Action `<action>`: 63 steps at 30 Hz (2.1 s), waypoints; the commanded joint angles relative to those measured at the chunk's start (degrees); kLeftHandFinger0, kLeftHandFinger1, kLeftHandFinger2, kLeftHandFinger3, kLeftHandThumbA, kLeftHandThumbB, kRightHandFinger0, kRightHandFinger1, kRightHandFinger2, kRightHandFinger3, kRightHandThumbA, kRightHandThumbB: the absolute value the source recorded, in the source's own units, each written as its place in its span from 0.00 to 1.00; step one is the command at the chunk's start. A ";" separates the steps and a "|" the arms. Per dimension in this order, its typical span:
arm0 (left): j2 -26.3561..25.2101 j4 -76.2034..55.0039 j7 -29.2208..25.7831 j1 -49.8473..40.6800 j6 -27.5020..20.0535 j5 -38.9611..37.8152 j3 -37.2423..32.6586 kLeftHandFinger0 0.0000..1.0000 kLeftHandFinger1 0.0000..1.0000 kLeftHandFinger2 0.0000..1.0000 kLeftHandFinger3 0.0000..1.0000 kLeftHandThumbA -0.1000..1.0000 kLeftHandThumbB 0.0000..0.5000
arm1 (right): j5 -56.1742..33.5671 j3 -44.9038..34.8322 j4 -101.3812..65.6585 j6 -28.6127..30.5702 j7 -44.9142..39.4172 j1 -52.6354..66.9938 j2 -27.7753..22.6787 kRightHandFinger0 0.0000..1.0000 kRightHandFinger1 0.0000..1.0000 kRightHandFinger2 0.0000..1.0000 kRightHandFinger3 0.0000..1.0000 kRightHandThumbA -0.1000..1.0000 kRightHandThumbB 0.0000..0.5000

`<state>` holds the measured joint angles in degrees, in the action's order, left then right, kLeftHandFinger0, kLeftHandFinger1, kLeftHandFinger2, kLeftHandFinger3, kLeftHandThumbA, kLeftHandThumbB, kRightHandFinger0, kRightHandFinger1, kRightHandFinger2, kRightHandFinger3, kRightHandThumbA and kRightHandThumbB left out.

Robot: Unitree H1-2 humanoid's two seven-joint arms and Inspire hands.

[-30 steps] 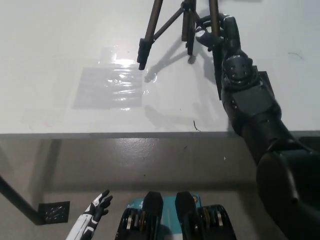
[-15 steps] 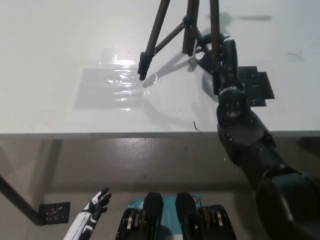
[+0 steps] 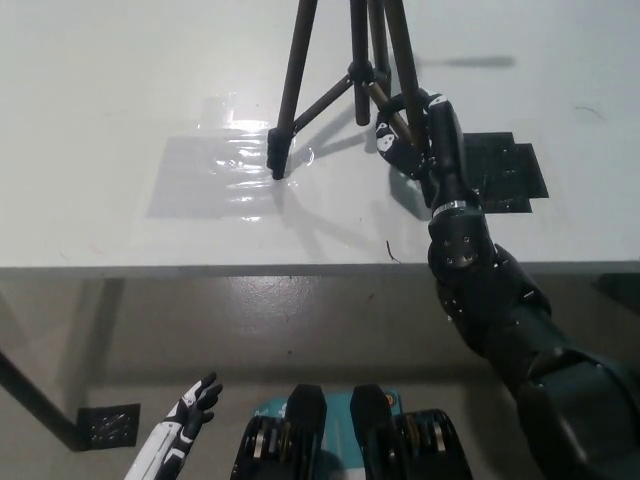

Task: A tripod lies near the right hand side of the table and the robot grab a leg of the tripod using its right hand and put it up right.

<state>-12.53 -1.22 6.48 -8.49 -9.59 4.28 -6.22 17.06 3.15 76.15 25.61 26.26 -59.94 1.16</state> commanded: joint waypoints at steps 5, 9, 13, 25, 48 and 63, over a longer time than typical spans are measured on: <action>-0.63 -1.34 0.73 0.45 -1.95 0.01 0.41 1.00 1.00 1.00 1.00 1.00 0.80 | -6.57 -3.07 0.11 1.02 -8.80 -1.13 -2.13 0.90 1.00 1.00 1.00 0.65 0.86; -0.69 -1.13 0.68 0.34 -2.11 0.10 0.42 1.00 1.00 1.00 1.00 1.00 0.81 | -8.25 -3.40 -0.80 -1.15 -17.32 -1.29 -3.65 1.00 1.00 1.00 1.00 0.96 1.00; -0.62 -1.80 0.52 0.33 -0.88 0.85 0.29 1.00 1.00 1.00 1.00 1.00 0.83 | -11.92 -5.81 -2.82 -0.48 -21.00 -1.62 -4.32 1.00 1.00 1.00 1.00 0.92 1.00; -0.68 -1.14 0.77 -0.07 -1.34 0.47 0.29 1.00 1.00 1.00 1.00 1.00 0.89 | -15.54 -6.92 -19.69 -4.82 -27.50 0.07 -6.14 1.00 1.00 1.00 1.00 0.95 1.00; -1.04 0.30 0.85 1.22 -2.02 -0.54 0.95 1.00 1.00 1.00 1.00 1.00 0.88 | -16.51 -0.89 -117.50 -11.96 -30.26 40.66 -3.83 1.00 1.00 1.00 1.00 0.99 1.00; -0.70 2.44 1.34 1.91 -5.02 -1.94 0.77 1.00 1.00 1.00 1.00 1.00 0.75 | -12.91 7.47 -104.27 1.32 -28.89 69.28 -4.22 1.00 1.00 1.00 1.00 1.00 0.85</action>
<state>-12.52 0.89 6.47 -8.19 -9.55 4.56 -6.25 1.14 5.68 -16.08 14.97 -2.38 -1.17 -3.73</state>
